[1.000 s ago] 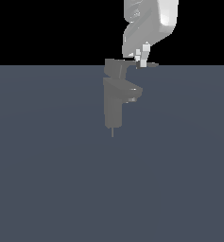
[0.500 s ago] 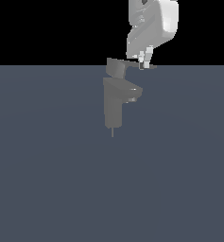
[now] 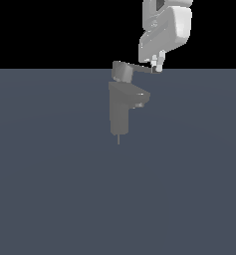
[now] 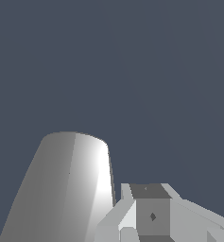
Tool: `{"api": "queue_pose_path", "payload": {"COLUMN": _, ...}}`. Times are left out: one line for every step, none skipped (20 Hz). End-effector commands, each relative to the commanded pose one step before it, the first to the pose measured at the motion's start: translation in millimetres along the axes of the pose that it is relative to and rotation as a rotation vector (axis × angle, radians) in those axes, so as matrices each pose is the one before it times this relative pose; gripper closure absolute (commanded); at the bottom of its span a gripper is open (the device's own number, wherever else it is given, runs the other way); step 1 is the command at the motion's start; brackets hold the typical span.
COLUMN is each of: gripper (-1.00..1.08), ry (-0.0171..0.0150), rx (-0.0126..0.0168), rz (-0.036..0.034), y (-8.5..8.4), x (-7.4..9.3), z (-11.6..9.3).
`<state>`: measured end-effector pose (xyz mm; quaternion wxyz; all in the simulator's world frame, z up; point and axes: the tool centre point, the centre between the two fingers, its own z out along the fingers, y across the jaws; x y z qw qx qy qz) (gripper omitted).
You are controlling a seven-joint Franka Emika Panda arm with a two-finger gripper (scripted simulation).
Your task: Turn on the faucet by rotating a designated handle.
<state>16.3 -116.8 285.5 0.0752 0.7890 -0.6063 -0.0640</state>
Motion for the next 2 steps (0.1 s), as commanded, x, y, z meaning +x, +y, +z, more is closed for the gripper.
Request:
{"api": "queue_pose_path", "payload": {"gripper": 1.08, "ry": 0.00101, "rx": 0.00018, "rz": 0.02045, "y": -0.98, "x": 17.99, "z": 1.95}}
{"api": "queue_pose_path", "payload": {"gripper": 1.08, "ry": 0.00000, "rx": 0.00000, "rz": 0.00000, "y": 0.00, "x": 0.00, "z": 0.00}}
